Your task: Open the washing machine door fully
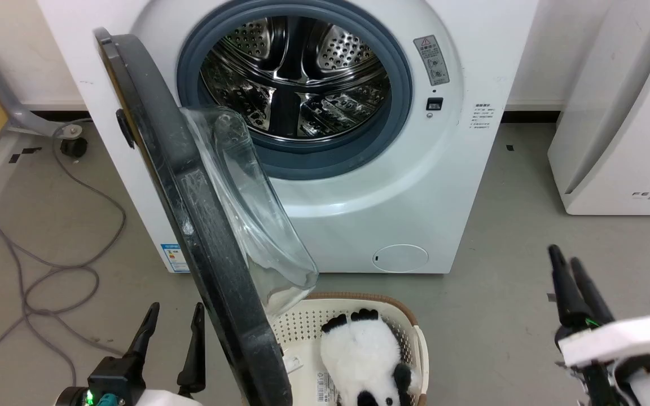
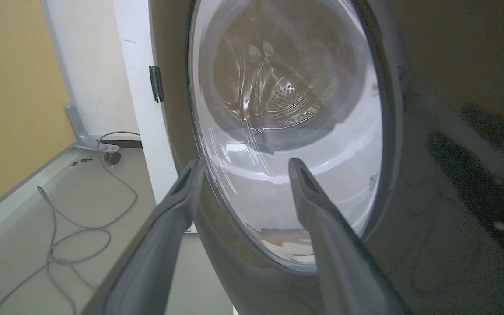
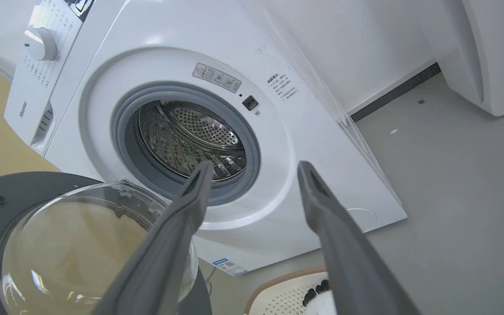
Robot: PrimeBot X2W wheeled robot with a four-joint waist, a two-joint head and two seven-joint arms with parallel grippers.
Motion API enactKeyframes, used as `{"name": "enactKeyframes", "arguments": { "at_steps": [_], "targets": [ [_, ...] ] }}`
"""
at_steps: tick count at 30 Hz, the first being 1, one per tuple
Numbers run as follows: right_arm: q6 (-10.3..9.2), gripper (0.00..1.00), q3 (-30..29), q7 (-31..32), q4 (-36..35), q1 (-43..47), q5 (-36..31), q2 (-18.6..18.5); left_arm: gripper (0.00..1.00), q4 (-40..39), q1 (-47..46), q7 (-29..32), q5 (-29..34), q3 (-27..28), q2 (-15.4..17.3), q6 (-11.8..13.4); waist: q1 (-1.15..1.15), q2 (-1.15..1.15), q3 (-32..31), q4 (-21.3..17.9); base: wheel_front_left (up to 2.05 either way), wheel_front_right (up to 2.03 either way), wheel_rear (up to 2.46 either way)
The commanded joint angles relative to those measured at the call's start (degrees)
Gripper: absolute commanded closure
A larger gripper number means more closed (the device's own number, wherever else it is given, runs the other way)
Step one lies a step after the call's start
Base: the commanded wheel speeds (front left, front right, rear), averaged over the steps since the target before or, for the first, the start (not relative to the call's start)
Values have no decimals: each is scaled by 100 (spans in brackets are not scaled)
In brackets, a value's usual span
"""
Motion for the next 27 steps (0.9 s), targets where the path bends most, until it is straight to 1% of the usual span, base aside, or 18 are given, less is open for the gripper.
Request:
{"name": "enactKeyframes", "arguments": {
  "at_steps": [1,3,6,9,12,14,16,19,27],
  "targets": [
    [7,0,-366,-19,-122,208,-539,228,0,9,68,-30,42,20,7,12,0,0,-4,0,0,0,0],
    [7,0,-949,-20,-371,496,-1567,570,0,10,82,-30,45,32,7,11,0,0,-10,2,0,0,0],
    [7,0,-1565,-20,-911,860,-3082,1062,0,9,93,-30,45,49,7,12,0,0,-3,3,0,0,0],
    [7,0,-1740,69,-1465,1146,-4325,1388,0,13,87,-30,37,77,7,13,0,0,17,-8,0,0,0],
    [7,0,-1765,332,-1945,1387,-5186,1550,0,23,77,-30,66,89,7,17,0,0,32,-18,0,0,0],
    [7,0,-1781,494,-2177,1548,-5567,1593,0,22,64,-30,86,95,7,20,0,0,38,-17,0,0,0],
    [7,0,-1754,610,-2337,1717,-5733,1606,0,20,53,-30,105,101,7,26,0,0,41,-13,0,0,0],
    [7,0,-1709,687,-2408,1911,-5777,1609,0,15,45,-30,128,107,7,36,0,0,47,-8,0,0,0],
    [7,0,-1663,592,-2154,2024,-5712,1611,0,1,32,-30,164,135,6,59,0,0,55,-14,0,0,0]
  ]
}}
